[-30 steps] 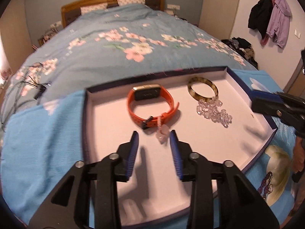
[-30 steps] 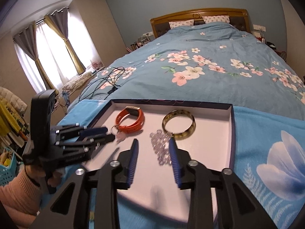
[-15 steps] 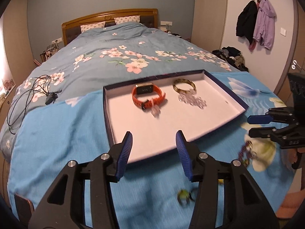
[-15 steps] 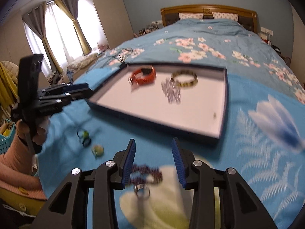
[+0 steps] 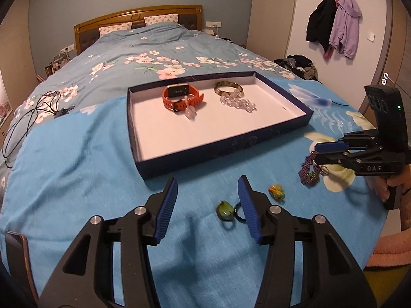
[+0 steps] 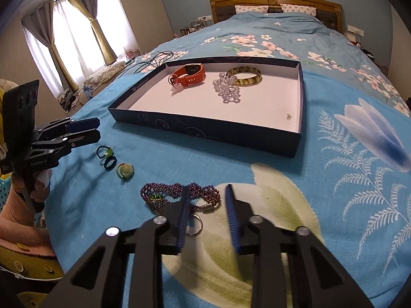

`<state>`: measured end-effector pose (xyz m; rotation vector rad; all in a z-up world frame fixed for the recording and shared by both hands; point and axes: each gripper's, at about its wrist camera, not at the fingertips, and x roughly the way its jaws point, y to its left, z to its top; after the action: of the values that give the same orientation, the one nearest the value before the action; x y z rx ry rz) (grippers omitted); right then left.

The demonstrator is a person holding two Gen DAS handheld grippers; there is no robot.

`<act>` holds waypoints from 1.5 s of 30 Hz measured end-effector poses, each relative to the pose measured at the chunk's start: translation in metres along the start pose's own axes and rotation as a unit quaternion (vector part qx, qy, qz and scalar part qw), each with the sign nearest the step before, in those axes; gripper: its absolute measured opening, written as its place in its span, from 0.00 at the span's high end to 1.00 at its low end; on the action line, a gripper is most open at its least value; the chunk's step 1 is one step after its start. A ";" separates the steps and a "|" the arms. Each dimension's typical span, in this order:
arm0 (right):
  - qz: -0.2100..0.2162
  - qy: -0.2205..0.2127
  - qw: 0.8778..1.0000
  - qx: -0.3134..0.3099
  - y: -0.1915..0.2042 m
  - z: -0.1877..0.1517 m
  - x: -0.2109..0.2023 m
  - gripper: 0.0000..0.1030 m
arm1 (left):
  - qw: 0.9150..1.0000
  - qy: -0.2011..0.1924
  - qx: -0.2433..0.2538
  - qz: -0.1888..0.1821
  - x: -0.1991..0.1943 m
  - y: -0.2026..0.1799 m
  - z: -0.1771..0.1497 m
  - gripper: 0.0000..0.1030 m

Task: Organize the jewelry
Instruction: 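Grasp the black ring with the left tool while the right tool grasps the purple beaded bracelet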

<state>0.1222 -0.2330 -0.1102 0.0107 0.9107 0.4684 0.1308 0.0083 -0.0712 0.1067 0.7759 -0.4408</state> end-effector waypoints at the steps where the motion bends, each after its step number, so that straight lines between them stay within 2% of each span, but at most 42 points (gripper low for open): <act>1: -0.002 0.001 1.000 -0.001 0.000 0.000 0.001 0.89 | 1.000 0.002 -0.001 -0.003 0.001 -0.001 -0.001 0.53; 6: -0.002 -0.008 1.000 0.002 0.001 -0.001 -0.004 0.97 | 1.000 0.007 0.009 -0.006 0.001 -0.007 -0.005 0.53; 14: 0.019 -0.044 0.999 -0.007 0.012 0.007 -0.024 0.98 | 0.999 0.010 0.034 -0.013 -0.003 -0.020 -0.013 0.55; 19: 0.030 -0.064 0.997 -0.017 0.021 0.013 -0.036 0.98 | 0.998 0.015 0.052 -0.045 -0.001 -0.034 -0.015 0.62; 22: 0.035 -0.072 0.997 -0.020 0.024 0.015 -0.040 0.98 | 0.996 0.022 0.062 -0.052 0.004 -0.040 -0.017 0.63; 28: 0.044 -0.079 0.996 -0.026 0.030 0.019 -0.043 0.98 | 0.996 0.056 0.055 -0.041 0.024 -0.038 -0.017 0.63; 34: 0.049 -0.083 0.995 -0.026 0.033 0.020 -0.043 0.98 | 0.996 0.060 0.051 -0.042 0.029 -0.035 -0.014 0.63; 36: 0.049 -0.085 0.995 -0.026 0.033 0.021 -0.044 0.98 | 0.996 0.060 0.051 -0.038 0.028 -0.035 -0.015 0.66; 40: 0.050 -0.089 0.994 -0.026 0.034 0.023 -0.044 0.98 | 0.996 0.060 0.051 -0.032 0.028 -0.034 -0.013 0.78; 45: 0.050 -0.097 0.994 -0.026 0.035 0.027 -0.047 0.99 | 0.997 0.057 0.048 -0.032 0.027 -0.033 -0.013 0.78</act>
<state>0.1047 -0.2149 -0.0512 0.0543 0.7100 0.5742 0.1249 -0.0275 -0.0972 0.1977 0.8724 -0.5356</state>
